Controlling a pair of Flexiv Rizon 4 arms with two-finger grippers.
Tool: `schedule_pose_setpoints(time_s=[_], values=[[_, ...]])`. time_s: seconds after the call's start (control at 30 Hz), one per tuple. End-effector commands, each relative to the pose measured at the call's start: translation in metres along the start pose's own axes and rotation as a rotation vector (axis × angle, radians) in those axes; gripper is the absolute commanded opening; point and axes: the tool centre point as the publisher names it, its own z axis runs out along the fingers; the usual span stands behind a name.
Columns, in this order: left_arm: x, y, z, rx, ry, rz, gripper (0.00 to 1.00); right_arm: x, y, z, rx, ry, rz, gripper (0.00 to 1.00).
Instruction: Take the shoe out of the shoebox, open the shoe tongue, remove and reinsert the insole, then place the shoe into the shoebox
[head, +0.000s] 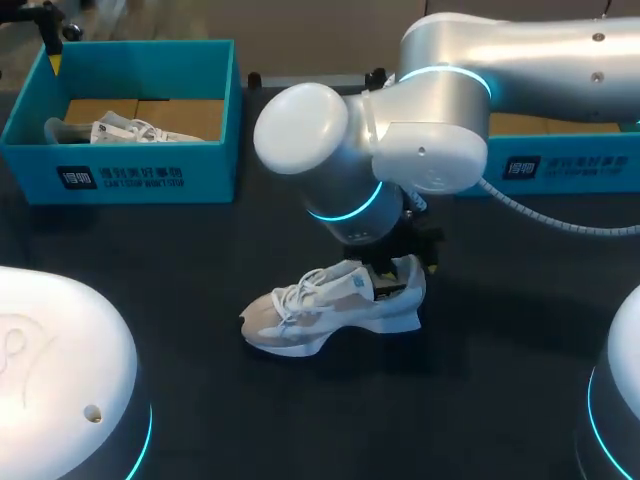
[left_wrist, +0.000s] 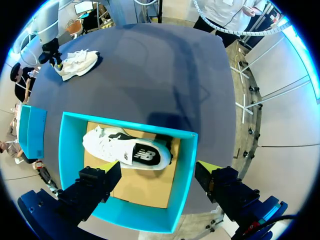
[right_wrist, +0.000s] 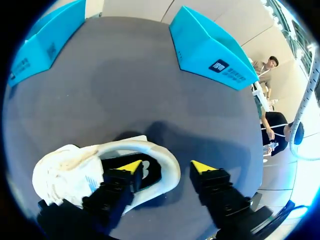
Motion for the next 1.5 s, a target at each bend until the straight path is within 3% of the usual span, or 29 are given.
schedule_pose_setpoints(time_s=[0.03,0.27,0.5,0.57,0.63,1.23,1.5], values=[[0.0,0.0,0.0,0.001,0.002,0.001,1.0,-0.004,-0.004,-0.019,-0.034,0.01,0.322,1.0],[0.0,0.0,0.0,0.001,0.002,0.001,1.0,-0.011,0.006,-0.053,-0.082,0.11,0.166,1.0],[0.0,0.0,0.0,0.001,0.002,0.001,1.0,-0.017,0.011,-0.07,-0.151,0.204,-0.035,1.0],[0.0,0.0,0.0,0.001,0.002,0.001,1.0,-0.022,0.012,-0.074,-0.132,0.181,-0.092,1.0],[0.0,0.0,0.0,0.001,0.002,0.001,1.0,-0.031,0.017,-0.079,-0.102,0.102,-0.041,1.0],[0.0,0.0,0.0,0.001,0.002,0.001,1.0,-0.031,0.017,-0.079,-0.102,0.102,-0.041,1.0],[0.0,0.0,0.0,0.001,0.002,0.001,1.0,-0.047,0.008,-0.077,-0.21,0.096,-0.326,1.0]])
